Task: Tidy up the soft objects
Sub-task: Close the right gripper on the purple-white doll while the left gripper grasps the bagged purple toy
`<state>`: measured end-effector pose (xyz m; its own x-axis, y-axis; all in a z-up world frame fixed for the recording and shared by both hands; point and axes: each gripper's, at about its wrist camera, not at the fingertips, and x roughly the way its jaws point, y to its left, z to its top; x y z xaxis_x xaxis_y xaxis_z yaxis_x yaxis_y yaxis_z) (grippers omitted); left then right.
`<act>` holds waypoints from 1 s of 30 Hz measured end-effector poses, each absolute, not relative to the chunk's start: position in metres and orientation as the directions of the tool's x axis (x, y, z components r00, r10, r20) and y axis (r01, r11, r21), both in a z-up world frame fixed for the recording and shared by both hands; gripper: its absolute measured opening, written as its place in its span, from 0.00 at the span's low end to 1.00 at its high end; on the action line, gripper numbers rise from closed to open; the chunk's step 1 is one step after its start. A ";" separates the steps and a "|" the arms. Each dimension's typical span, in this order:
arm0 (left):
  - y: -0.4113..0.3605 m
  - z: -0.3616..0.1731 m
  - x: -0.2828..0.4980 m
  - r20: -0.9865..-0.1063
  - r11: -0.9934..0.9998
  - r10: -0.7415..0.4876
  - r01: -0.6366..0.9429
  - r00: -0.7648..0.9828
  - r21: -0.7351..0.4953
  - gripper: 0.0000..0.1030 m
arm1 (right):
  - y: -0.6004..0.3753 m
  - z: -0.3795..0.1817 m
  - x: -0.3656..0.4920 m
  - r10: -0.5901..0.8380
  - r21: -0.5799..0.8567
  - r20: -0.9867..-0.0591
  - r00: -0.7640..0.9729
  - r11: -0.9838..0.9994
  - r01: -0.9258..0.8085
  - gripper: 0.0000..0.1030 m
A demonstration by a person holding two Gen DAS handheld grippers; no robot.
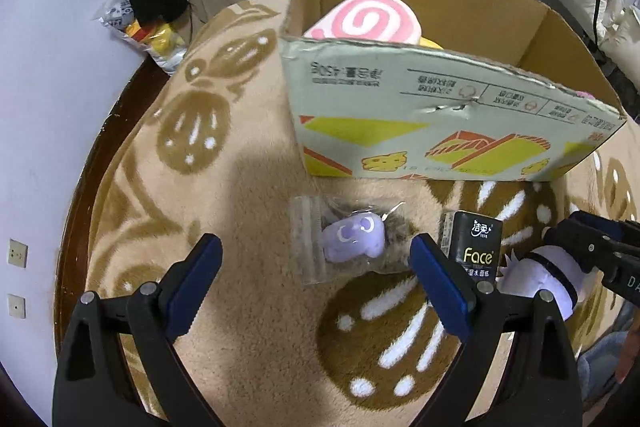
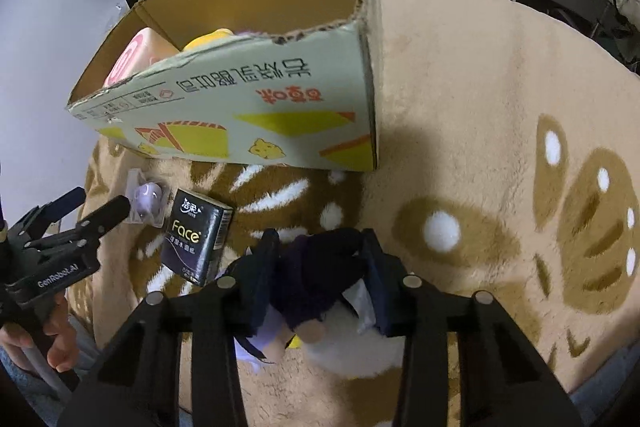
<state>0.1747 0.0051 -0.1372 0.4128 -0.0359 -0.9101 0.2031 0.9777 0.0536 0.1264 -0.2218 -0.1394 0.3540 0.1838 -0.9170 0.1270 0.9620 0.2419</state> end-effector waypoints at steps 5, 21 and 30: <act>0.003 -0.153 0.179 -0.925 0.975 -0.039 0.216 0.378 0.047 0.91 | -0.217 -0.130 0.130 0.169 0.227 -0.902 0.396 0.968 0.103 0.37; -0.001 -0.182 0.196 -0.943 0.981 -0.088 0.190 0.321 -0.027 0.90 | -0.208 -0.109 0.133 0.127 0.175 -0.867 0.482 0.983 0.056 0.37; 0.001 -0.180 0.199 -0.931 0.981 -0.109 0.190 0.348 -0.044 0.74 | -0.205 -0.097 0.130 0.114 0.161 -0.840 0.531 0.986 0.043 0.37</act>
